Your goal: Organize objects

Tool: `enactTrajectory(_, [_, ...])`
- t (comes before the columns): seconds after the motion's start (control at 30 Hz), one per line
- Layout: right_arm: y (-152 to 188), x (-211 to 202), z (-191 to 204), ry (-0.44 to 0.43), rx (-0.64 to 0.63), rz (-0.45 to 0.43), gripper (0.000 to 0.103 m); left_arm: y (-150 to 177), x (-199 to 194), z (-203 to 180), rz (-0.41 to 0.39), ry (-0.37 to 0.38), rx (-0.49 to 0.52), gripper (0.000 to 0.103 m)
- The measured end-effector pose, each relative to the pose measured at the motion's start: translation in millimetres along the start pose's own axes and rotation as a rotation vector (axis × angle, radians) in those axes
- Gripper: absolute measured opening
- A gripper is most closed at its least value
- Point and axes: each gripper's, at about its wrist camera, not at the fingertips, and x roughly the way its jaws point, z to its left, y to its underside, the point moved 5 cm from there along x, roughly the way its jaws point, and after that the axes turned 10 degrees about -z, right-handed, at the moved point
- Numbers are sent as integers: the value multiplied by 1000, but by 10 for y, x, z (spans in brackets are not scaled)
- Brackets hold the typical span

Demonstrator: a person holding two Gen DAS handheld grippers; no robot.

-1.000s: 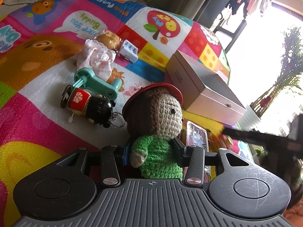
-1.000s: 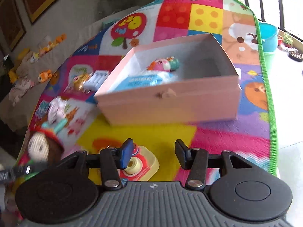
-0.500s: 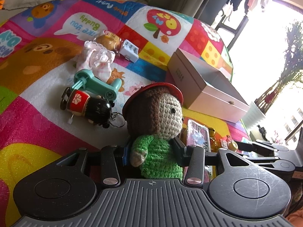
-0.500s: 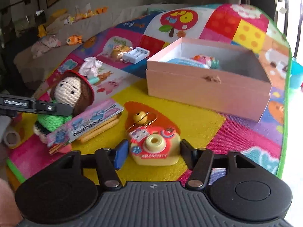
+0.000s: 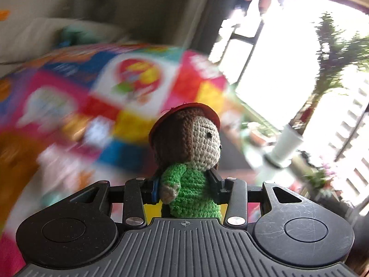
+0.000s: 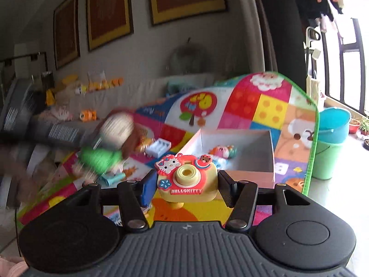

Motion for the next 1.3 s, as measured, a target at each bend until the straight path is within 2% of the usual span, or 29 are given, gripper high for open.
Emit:
enactTrajectory(0.07, [26, -6, -21, 5, 15, -13, 56, -180, 427, -263, 7, 42, -5, 45])
enactTrajectory(0.13, [52, -17, -62, 11, 28, -16, 56, -213, 905, -485, 24, 45, 14, 45])
enactTrajectory(0.23, [96, -51, -162, 45, 35, -16, 56, -32, 1680, -629, 115, 28, -15, 45])
enactTrajectory(0.3, [124, -87, -230, 64, 34, -17, 56, 172, 2071, -628, 185, -39, 4, 45])
enactTrajectory(0.4, [187, -116, -346, 93, 23, -23, 56, 463, 2291, -536, 312, -177, 47, 45])
enactTrajectory(0.47, [245, -96, -422, 99, 38, -16, 56, 538, 2248, -497, 339, -195, 39, 47])
enactTrajectory(0.6, [339, 29, -503, 90, 85, 4, 56, 476, 2061, -480, 330, -219, 73, 47])
enactTrajectory(0.67, [368, 43, -510, 89, 94, 10, 56, 388, 1846, -495, 271, -204, 61, 46])
enactTrajectory(0.8, [371, 40, -542, 104, 89, 21, 56, 170, 1299, -401, 95, -200, 57, 46])
enactTrajectory(0.9, [316, 53, -525, 98, 93, 35, 56, 179, 874, -191, 28, -172, 23, 46])
enactTrajectory(1.0, [129, 145, -474, 50, 107, 39, 56, 370, 453, -73, 15, -128, 45, 46])
enactTrajectory(1.1, [-264, 442, -423, 21, 82, 19, 56, 648, 112, 89, 19, -136, 78, 46])
enactTrajectory(1.17, [-573, 739, -391, 23, 86, 1, 56, 806, -40, 231, 31, -141, 44, 46])
enactTrajectory(1.23, [-831, 1067, -388, 38, 99, -57, 57, 921, -109, 395, 41, -144, -10, 46])
enactTrajectory(1.27, [-922, 1274, -399, 49, 103, -56, 60, 964, -171, 462, 43, -151, -26, 46])
enactTrajectory(1.3, [-966, 1446, -413, 66, 109, -26, 74, 997, -221, 529, 45, -160, -36, 46])
